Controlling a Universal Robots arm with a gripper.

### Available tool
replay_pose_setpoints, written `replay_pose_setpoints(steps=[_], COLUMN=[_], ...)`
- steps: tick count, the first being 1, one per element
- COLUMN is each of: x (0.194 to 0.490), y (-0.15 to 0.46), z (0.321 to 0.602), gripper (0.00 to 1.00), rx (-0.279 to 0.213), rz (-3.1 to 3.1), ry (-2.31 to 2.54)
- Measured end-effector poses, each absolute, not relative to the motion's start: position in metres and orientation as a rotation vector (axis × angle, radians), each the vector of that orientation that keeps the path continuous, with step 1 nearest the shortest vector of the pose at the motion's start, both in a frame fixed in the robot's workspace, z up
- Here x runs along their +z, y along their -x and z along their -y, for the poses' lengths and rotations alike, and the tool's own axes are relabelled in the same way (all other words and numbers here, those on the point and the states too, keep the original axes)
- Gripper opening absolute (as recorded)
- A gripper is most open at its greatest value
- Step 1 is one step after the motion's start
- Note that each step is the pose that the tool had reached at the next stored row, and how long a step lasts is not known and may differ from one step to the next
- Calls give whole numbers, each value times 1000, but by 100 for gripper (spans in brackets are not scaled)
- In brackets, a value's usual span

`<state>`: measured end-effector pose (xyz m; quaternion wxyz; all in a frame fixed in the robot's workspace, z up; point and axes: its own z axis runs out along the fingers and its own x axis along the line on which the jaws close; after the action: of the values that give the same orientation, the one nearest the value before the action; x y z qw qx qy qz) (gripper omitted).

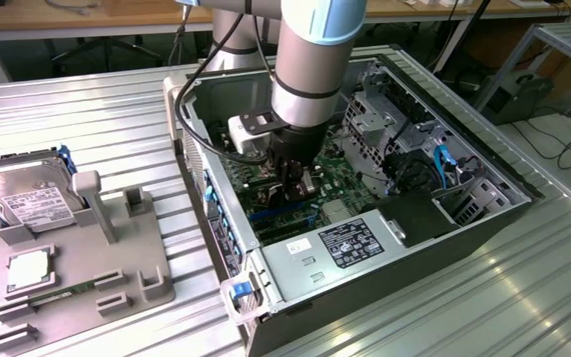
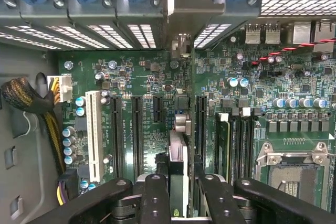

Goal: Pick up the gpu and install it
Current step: 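Insert the gpu into the slot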

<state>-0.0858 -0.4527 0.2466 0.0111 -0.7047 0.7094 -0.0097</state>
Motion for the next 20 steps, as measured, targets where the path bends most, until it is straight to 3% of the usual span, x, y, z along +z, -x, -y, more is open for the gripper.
replay_pose_setpoints(steps=[20], x=[235], y=[86], z=[453], gripper=[27], rx=[-30], rz=[-2213], ry=[2199])
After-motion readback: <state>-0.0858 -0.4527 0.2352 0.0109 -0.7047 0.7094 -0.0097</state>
